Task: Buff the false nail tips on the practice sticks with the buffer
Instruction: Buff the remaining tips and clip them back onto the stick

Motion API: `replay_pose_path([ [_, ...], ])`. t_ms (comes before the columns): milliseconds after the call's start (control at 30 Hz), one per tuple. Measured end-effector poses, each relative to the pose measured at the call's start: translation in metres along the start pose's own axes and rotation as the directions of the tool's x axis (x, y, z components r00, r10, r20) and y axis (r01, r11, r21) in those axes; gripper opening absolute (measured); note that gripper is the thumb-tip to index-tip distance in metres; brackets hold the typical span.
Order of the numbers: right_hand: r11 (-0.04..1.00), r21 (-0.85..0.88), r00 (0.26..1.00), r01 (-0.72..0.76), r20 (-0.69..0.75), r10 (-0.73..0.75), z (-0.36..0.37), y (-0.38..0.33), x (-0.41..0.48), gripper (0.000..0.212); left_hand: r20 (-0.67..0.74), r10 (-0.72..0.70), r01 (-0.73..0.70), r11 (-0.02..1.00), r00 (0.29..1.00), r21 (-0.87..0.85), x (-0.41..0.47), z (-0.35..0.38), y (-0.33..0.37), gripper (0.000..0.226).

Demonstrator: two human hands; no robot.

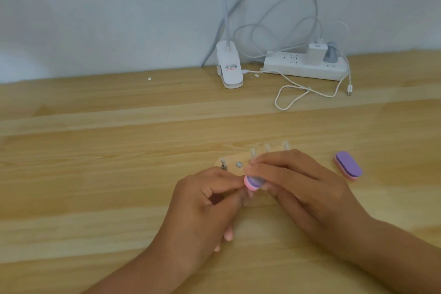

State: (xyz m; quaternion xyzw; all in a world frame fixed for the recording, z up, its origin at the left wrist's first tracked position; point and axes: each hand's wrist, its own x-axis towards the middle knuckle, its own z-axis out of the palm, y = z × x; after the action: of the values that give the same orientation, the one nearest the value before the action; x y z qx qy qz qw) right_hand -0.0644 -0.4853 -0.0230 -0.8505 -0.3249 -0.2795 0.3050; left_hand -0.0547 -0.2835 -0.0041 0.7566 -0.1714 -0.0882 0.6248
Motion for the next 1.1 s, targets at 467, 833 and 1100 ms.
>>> replay_pose_path([
  [467, 0.998, 0.012, 0.997, 0.065, -0.049, -0.065, -0.0034, 0.0009, 0.0017, 0.024, -0.001, 0.012, -0.012, 1.0, 1.0, 0.003, 0.0031, 0.0032, 0.0074, 0.017],
  [833, 0.996, -0.016, 0.992, 0.091, -0.088, -0.092, 0.0, 0.0053, -0.0026, 0.034, 0.012, 0.013, -0.012, 0.999, 1.0, -0.04, 0.0024, 0.0003, 0.007, 0.015],
  [1100, 0.995, -0.003, 0.991, 0.1, -0.088, -0.1, -0.0019, 0.0044, -0.0011, 0.029, 0.05, -0.018, 0.022, 0.996, 0.999, -0.082, 0.0035, -0.0011, 0.0079, 0.012],
])
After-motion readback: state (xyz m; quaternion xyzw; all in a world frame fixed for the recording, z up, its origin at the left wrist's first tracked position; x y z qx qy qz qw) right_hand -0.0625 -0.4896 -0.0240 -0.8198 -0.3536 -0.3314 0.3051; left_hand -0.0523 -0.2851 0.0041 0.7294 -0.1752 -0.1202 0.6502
